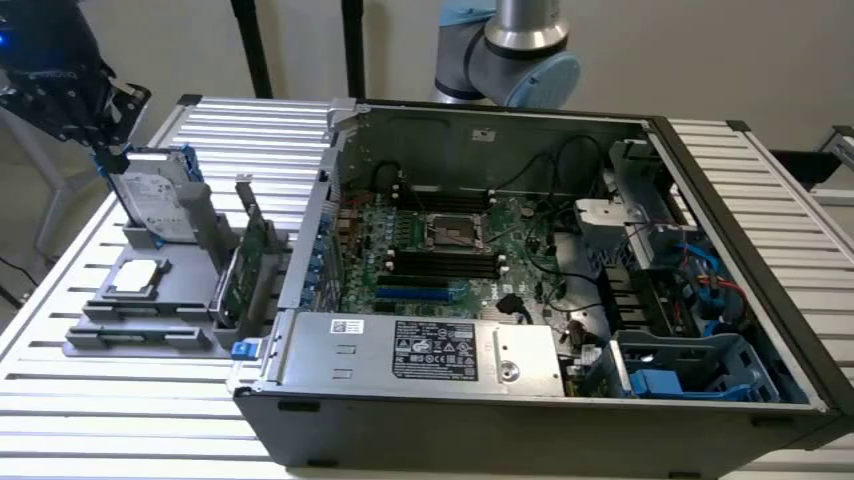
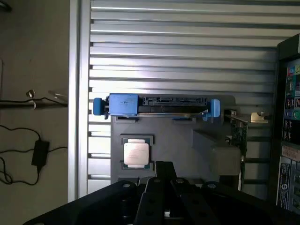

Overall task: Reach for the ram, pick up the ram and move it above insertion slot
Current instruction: 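Reach for the ram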

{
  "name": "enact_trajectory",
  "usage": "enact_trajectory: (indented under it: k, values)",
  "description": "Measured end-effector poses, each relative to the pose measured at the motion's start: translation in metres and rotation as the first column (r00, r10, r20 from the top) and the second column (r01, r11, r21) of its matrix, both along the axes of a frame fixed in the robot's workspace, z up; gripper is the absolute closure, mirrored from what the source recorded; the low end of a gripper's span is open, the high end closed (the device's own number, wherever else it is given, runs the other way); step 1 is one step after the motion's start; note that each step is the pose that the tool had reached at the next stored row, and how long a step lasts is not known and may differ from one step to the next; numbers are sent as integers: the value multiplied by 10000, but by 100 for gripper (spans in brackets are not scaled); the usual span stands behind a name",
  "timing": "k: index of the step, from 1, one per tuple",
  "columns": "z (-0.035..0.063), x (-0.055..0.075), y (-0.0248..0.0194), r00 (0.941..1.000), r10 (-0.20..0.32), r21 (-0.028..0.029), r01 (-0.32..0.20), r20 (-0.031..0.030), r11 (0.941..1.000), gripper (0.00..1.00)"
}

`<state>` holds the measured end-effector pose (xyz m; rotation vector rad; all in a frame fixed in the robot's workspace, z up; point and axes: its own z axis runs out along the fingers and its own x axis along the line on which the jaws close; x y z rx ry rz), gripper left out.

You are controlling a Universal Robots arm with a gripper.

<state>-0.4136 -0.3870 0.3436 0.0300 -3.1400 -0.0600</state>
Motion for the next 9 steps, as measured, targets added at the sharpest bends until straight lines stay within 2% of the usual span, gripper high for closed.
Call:
enact_trajectory:
  k: [3, 5, 6, 9]
  values:
    - [0, 0, 0, 10000, 0, 0, 0, 0, 10000, 89]
    - [1, -1, -22, 10000, -1, -1, 1, -3, 10000, 89]
    - [1, -1, -54, 10000, -1, -2, 1, -2, 10000, 89]
    - [-3, 0, -190, 10000, 1, 0, -1, 0, 10000, 89]
